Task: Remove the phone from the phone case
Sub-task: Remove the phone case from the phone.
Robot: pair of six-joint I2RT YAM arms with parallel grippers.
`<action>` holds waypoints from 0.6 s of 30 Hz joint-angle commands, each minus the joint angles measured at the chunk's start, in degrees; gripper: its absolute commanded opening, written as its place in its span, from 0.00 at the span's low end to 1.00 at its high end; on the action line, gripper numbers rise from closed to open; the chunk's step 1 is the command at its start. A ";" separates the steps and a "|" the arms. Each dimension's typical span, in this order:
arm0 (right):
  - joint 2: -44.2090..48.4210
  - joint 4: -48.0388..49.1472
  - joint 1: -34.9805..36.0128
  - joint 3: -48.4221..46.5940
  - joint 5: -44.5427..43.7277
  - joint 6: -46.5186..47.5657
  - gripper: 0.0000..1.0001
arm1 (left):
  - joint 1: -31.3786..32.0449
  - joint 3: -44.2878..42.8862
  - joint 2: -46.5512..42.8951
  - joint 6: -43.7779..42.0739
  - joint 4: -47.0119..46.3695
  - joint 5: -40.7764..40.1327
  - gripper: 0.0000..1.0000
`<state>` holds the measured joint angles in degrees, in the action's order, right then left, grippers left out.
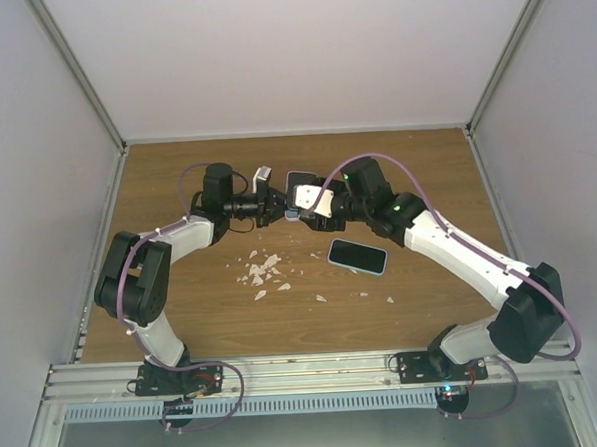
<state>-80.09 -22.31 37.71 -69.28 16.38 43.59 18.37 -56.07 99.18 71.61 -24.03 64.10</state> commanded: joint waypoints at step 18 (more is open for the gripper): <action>-1.28 10.44 3.15 2.37 -14.05 4.38 0.50 | -0.34 -1.23 -0.29 -0.02 -6.38 2.00 0.00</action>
<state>-80.42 -14.94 40.77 -64.62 5.58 47.79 17.82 -56.07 99.18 72.01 -25.34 63.16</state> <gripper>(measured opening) 0.506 0.083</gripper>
